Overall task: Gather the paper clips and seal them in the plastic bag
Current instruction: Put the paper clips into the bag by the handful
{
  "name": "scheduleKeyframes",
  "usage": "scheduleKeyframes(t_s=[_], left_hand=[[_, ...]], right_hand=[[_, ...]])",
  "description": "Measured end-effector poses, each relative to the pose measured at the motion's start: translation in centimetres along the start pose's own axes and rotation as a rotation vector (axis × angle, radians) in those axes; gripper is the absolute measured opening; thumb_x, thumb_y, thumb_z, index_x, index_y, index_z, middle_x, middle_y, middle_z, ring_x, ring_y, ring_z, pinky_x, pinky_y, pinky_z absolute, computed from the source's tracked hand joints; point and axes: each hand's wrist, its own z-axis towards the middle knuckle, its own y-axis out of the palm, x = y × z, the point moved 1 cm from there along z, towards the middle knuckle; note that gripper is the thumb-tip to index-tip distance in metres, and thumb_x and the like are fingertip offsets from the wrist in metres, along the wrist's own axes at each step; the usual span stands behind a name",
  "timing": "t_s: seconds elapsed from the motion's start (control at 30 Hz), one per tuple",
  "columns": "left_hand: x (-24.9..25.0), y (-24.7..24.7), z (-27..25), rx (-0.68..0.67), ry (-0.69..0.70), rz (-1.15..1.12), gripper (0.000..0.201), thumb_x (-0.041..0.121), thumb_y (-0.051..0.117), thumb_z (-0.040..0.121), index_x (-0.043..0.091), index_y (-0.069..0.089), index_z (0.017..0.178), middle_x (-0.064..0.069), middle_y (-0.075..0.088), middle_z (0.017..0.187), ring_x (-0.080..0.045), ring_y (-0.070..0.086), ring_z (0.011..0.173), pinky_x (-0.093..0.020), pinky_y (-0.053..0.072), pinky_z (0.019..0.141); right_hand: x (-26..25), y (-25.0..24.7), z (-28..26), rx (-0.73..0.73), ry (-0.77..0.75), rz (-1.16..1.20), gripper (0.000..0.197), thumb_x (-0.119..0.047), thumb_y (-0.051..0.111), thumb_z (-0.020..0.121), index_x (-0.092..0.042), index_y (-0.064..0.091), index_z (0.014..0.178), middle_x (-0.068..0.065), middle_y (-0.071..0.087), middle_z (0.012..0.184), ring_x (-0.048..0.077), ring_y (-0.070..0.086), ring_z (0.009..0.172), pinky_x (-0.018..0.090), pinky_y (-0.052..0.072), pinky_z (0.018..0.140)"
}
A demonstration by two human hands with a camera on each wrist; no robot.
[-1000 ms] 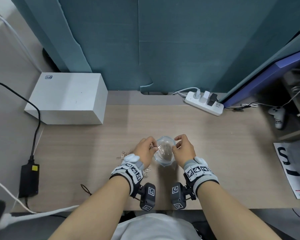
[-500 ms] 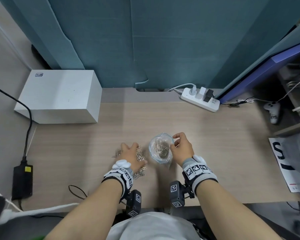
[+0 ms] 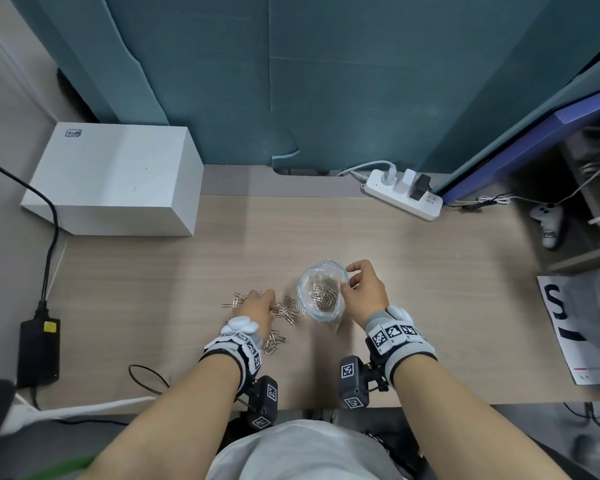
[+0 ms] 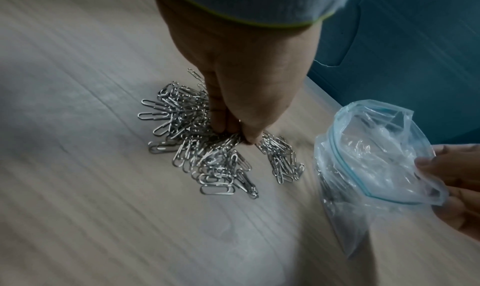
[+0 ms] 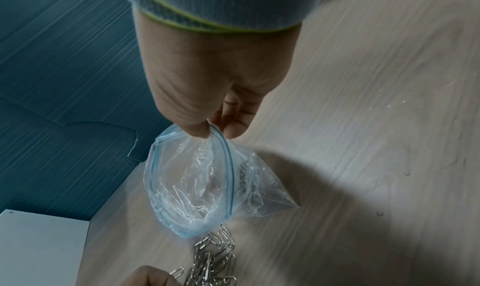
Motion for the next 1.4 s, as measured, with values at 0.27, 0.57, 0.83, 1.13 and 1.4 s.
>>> scheduleKeyframes(t_s=[0.27, 0.57, 0.83, 1.13, 1.4], left_hand=[[0.6, -1.2, 0.2, 0.027, 0.022, -0.200, 0.022, 0.015, 0.062, 0.089, 0.035, 0.054, 0.087, 0.005, 0.058, 0.089, -0.020, 0.057, 0.080, -0.030, 0.041, 0.066], [6.8, -4.0, 0.7, 0.096, 0.213, -0.523, 0.016, 0.015, 0.069, 0.089, 0.028, 0.061, 0.088, 0.009, 0.064, 0.080, -0.007, 0.054, 0.071, -0.023, 0.043, 0.066], [8.5, -2.9, 0.4, 0.035, 0.270, -0.557, 0.030, 0.014, 0.071, 0.087, 0.042, 0.067, 0.097, 0.012, 0.066, 0.089, -0.003, 0.057, 0.069, -0.023, 0.051, 0.072], [2.3, -1.5, -0.1, 0.073, 0.024, -0.128, 0.044, 0.047, 0.076, 0.077, 0.038, 0.051, 0.112, 0.005, 0.041, 0.113, -0.019, 0.061, 0.085, -0.034, 0.055, 0.079], [3.5, -0.2, 0.5, -0.071, 0.129, 0.070, 0.065, 0.046, 0.080, 0.070, 0.048, 0.042, 0.122, 0.003, 0.031, 0.115, -0.025, 0.058, 0.088, -0.038, 0.059, 0.075]], right_hand=[[0.0, -0.3, -0.2, 0.004, 0.002, 0.040, 0.024, -0.023, 0.068, 0.088, -0.026, 0.055, 0.107, 0.003, 0.066, 0.087, 0.021, 0.063, 0.080, 0.031, 0.045, 0.069], [-0.1, -0.1, -0.3, 0.021, -0.014, -0.009, 0.022, -0.019, 0.066, 0.091, -0.029, 0.053, 0.106, 0.000, 0.065, 0.086, 0.015, 0.061, 0.075, 0.024, 0.039, 0.057], [-0.3, 0.2, -0.7, 0.029, -0.032, 0.003, 0.024, -0.015, 0.064, 0.090, -0.026, 0.053, 0.109, 0.003, 0.065, 0.086, 0.015, 0.060, 0.075, 0.024, 0.041, 0.058], [0.5, -0.6, -0.8, 0.103, -0.012, 0.043, 0.023, -0.018, 0.066, 0.089, -0.026, 0.053, 0.106, 0.001, 0.064, 0.086, 0.018, 0.062, 0.078, 0.030, 0.042, 0.065], [1.6, -1.5, -0.9, 0.191, -0.005, 0.038, 0.021, -0.018, 0.065, 0.090, -0.024, 0.053, 0.107, 0.000, 0.064, 0.086, 0.020, 0.063, 0.079, 0.033, 0.049, 0.071]])
